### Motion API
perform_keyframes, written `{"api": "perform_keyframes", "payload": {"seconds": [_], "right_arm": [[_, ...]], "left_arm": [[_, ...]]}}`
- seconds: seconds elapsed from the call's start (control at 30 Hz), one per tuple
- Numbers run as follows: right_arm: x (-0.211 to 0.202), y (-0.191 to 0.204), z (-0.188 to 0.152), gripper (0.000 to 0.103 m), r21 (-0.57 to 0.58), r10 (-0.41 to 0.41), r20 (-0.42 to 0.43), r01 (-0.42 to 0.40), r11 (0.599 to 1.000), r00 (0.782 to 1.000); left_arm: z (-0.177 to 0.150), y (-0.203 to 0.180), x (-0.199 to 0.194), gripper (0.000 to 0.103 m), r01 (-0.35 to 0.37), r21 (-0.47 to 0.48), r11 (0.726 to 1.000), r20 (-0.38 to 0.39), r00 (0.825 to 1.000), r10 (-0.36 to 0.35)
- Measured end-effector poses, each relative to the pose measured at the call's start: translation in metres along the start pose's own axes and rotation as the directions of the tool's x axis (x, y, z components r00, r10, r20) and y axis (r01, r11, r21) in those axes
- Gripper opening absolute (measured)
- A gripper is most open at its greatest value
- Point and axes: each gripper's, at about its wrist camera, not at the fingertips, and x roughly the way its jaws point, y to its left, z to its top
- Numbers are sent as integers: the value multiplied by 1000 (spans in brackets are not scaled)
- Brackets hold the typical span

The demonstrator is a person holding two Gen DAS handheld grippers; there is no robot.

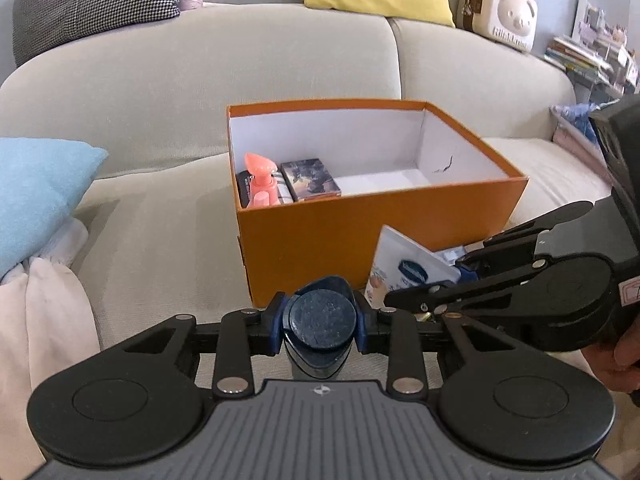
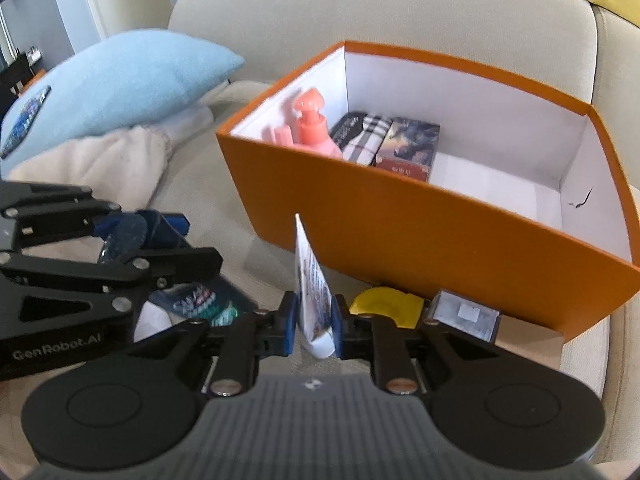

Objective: Organize rigid objects
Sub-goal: 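Carry the shampoo bottle and Vaseline packet over the orange box with both tools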

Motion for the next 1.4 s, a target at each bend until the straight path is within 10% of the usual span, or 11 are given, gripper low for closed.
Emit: {"api": "perform_keyframes", "payload": {"seconds": [0.27,0.57,0.93,1.4], "right_arm": [[-55,-7,22,17,51,50,88,-55,997,995],[-112,-39,66,17,123,27,266,-61,990,964],[-45,-93,90,17,224,-31,162,-7,975,986],[27,-110,90,17,234,55,48,-65,970,997]], "left_arm": [[39,8,-41,36,86,-100,991,45,996,-82],[138,-6,-48,36,139,44,989,87,986,-142],[168,-9,74,36,94,165,982,-91,993,-79],[149,11,139,36,125,218,968,-219,973,-76]]}}
